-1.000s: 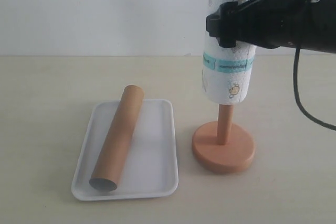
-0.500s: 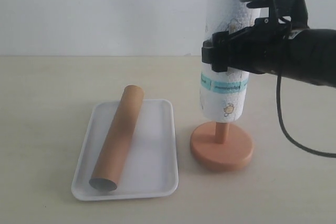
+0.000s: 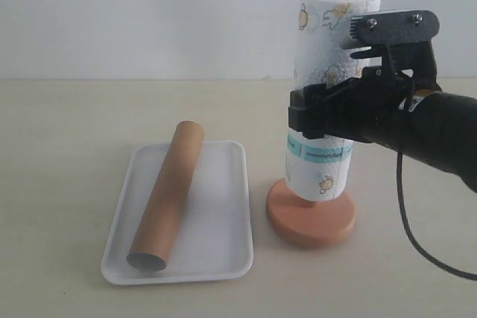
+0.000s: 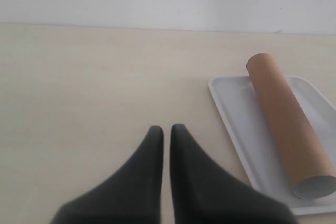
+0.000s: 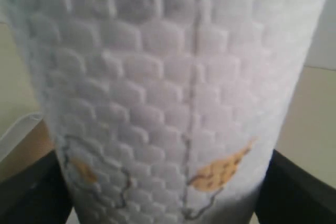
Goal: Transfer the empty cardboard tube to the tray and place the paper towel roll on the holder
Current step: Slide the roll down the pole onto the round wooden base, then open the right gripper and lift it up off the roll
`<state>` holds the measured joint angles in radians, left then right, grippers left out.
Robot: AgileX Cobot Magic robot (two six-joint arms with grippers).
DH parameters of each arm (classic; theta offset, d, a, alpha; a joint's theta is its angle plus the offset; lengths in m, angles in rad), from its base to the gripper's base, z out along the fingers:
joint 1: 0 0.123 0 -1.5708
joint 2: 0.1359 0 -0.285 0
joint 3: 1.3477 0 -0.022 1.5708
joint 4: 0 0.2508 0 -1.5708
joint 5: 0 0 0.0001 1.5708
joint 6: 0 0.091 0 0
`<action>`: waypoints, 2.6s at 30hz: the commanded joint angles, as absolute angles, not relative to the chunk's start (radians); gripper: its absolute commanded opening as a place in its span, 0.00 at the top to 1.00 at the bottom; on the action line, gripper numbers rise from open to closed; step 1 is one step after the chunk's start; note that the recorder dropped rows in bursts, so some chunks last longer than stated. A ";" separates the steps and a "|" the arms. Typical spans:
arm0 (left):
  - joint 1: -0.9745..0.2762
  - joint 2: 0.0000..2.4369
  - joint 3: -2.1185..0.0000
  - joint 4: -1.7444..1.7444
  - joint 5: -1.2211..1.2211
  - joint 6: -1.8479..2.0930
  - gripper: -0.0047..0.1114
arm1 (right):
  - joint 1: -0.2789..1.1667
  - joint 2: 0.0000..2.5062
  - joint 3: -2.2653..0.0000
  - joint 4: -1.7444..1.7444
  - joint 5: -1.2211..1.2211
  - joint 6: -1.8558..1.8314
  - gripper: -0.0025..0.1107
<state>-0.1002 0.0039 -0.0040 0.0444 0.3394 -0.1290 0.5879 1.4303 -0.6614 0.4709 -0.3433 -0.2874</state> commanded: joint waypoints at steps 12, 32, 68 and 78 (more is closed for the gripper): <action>-0.098 0.000 0.000 0.048 0.336 -0.126 0.92 | 0.591 1.429 -0.605 0.282 -0.434 -0.162 0.62; -0.098 0.000 0.000 0.048 0.336 -0.126 0.92 | 0.591 1.423 -0.605 0.282 -0.482 -0.132 0.20; -0.098 0.000 0.000 0.048 0.336 -0.126 0.92 | 0.591 0.728 -0.607 0.301 0.128 -0.164 0.97; -0.098 0.000 0.000 0.048 0.336 -0.126 0.92 | 0.591 0.730 -0.607 0.306 0.164 -0.121 0.97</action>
